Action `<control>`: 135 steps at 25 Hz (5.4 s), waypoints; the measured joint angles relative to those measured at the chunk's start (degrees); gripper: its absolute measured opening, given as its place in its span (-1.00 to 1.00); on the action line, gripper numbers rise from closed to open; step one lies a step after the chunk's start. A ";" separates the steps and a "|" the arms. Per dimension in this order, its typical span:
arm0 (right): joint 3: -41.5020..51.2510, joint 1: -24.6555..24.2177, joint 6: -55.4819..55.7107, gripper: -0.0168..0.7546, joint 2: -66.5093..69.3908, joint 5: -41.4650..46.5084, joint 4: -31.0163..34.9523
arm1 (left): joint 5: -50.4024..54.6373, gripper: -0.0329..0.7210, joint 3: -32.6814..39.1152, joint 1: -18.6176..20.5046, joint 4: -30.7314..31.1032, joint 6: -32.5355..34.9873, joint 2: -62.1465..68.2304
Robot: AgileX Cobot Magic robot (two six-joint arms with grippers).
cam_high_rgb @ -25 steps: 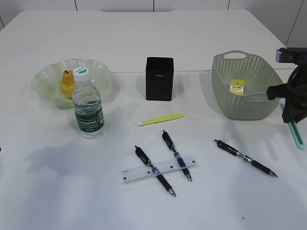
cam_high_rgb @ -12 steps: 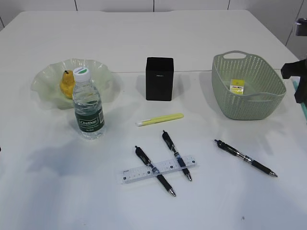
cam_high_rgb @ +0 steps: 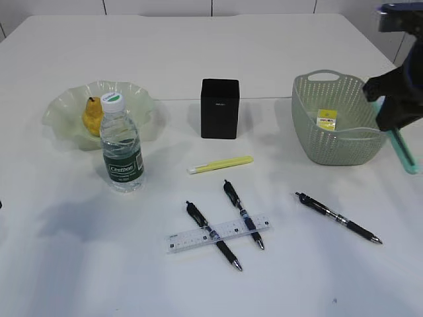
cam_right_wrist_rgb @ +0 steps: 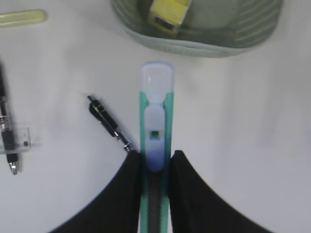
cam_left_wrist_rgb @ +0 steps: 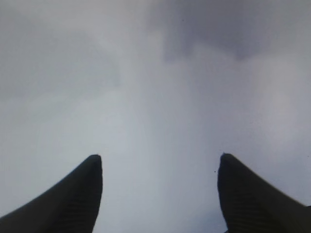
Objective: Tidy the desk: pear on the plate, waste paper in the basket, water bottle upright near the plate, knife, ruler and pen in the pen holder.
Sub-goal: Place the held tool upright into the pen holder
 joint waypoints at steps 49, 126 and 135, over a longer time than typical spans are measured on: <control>-18.58 17.26 -7.12 -0.69 22.83 -57.27 2.80 | -2.99 0.47 0.00 0.00 0.00 0.00 0.00; -28.73 17.26 -6.86 -0.27 12.12 -3.38 1.92 | -6.72 0.47 0.00 0.00 -0.02 0.00 0.00; -28.73 17.26 -5.72 -0.27 10.32 10.29 1.90 | -5.96 0.47 0.00 0.00 0.00 0.00 0.00</control>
